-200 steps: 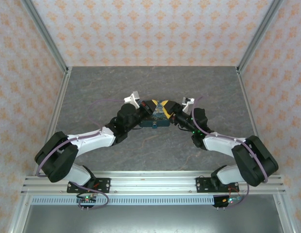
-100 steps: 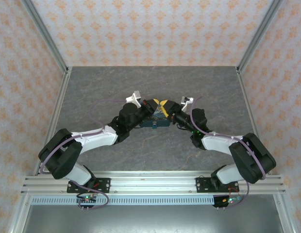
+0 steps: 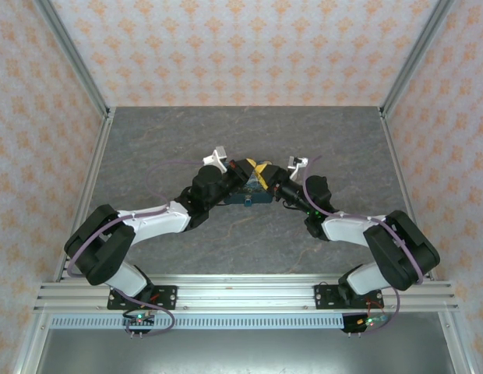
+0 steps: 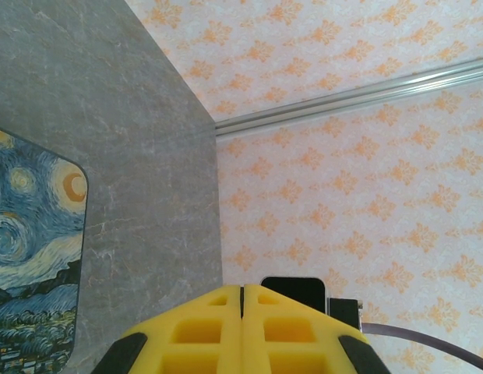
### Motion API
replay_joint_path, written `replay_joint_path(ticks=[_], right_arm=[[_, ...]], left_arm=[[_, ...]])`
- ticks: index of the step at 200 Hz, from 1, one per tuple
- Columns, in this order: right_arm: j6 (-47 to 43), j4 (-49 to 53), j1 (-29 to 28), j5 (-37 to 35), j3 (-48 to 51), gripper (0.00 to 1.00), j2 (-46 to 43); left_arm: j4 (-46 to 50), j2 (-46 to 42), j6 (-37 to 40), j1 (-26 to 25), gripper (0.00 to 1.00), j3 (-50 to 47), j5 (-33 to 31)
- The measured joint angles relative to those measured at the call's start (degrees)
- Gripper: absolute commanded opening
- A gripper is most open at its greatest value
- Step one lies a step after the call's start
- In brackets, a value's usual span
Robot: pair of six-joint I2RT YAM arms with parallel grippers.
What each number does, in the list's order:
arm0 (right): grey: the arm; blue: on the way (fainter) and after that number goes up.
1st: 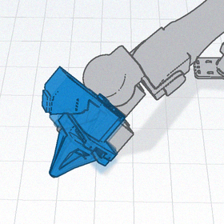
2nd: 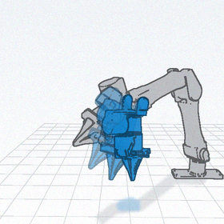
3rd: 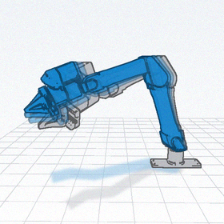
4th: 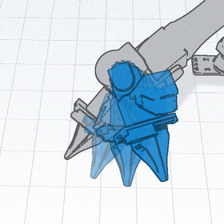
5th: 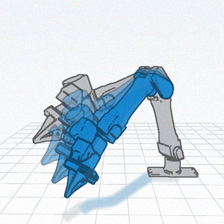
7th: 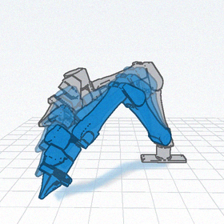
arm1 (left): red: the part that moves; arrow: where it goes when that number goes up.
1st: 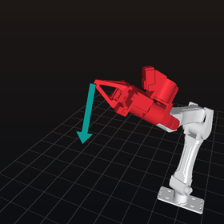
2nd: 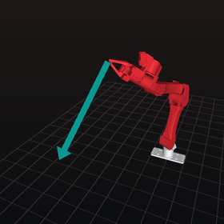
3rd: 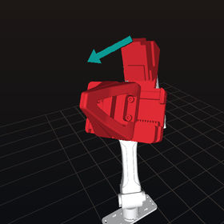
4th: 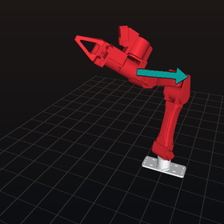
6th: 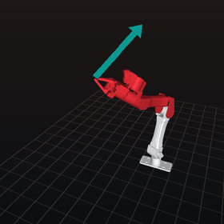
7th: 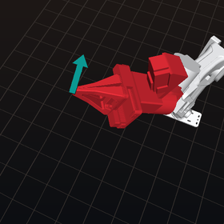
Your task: Unlock a padlock with a key
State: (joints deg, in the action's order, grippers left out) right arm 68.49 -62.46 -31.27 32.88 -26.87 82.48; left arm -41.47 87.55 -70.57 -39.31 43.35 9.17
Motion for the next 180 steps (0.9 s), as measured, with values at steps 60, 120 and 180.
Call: replay_joint_path(ticks=[60, 120, 180], right_arm=[[0.1, -0.2, -0.1, 0.6, 0.8, 0.28, 0.0], [0.1, -0.6, -0.1, 1.1, 1.3, 0.22, 0.0], [0.1, -0.7, -0.1, 1.2, 1.3, 0.13, 0.4]], left_arm=[[0.0, 0.5, -0.1, 0.0, 0.00, 0.0, 0.0], [-0.2, 0.8, -0.2, 0.0, 0.00, 0.1, 0.0], [-0.3, 1.0, -0.2, 0.0, 0.00, 0.1, 0.0]])
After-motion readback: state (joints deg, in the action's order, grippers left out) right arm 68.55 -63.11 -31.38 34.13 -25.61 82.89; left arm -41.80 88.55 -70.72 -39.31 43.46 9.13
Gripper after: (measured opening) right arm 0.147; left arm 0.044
